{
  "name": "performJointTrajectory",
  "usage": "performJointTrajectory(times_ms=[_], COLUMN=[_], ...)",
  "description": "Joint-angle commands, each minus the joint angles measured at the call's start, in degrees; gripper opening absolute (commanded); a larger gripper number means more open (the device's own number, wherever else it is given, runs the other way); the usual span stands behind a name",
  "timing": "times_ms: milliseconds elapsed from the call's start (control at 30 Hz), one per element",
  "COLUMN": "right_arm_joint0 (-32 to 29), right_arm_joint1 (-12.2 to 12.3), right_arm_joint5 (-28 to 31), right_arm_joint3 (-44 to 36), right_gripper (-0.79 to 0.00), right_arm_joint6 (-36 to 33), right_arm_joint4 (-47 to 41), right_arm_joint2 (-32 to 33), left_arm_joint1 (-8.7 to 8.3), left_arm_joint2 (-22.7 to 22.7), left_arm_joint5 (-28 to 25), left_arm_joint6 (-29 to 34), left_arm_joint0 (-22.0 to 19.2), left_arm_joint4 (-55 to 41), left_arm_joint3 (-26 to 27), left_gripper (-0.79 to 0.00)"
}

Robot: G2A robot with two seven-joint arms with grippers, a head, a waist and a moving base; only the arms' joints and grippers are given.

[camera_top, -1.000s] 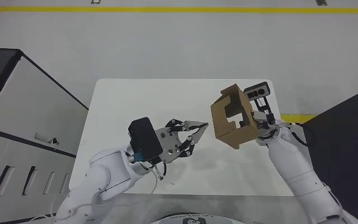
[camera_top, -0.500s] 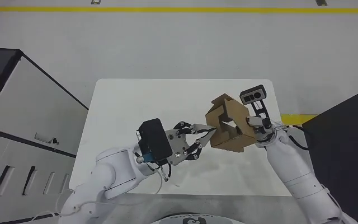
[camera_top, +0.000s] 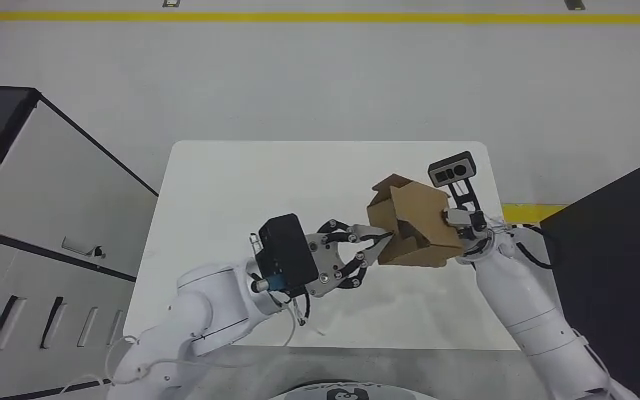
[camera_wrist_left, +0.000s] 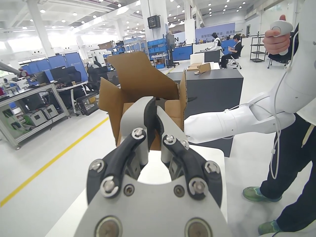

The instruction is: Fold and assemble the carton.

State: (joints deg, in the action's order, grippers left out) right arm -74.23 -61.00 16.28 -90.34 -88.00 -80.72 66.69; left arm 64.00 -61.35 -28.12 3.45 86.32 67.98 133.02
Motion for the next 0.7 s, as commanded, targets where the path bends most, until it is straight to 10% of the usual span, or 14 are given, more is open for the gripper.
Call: performJointTrajectory(times_ms=[0, 667], right_arm_joint0=[-0.01, -0.04], right_arm_joint1=[-0.05, -0.17], right_arm_joint5=[0.0, 0.0], right_arm_joint3=[0.01, 1.13], right_gripper=[-0.785, -0.785], right_arm_joint6=[0.0, 0.0], right_arm_joint4=[-0.02, 0.62], right_arm_joint2=[0.01, 0.54], left_arm_joint1=[0.03, 0.23], left_arm_joint2=[0.13, -0.07], left_arm_joint5=[-0.01, 0.52], left_arm_joint6=[-0.02, -0.66], left_arm_joint0=[-0.06, -0.74], left_arm_joint4=[-0.11, -0.89], left_arm_joint3=[-0.1, -0.99], left_gripper=[-0.785, -0.785])
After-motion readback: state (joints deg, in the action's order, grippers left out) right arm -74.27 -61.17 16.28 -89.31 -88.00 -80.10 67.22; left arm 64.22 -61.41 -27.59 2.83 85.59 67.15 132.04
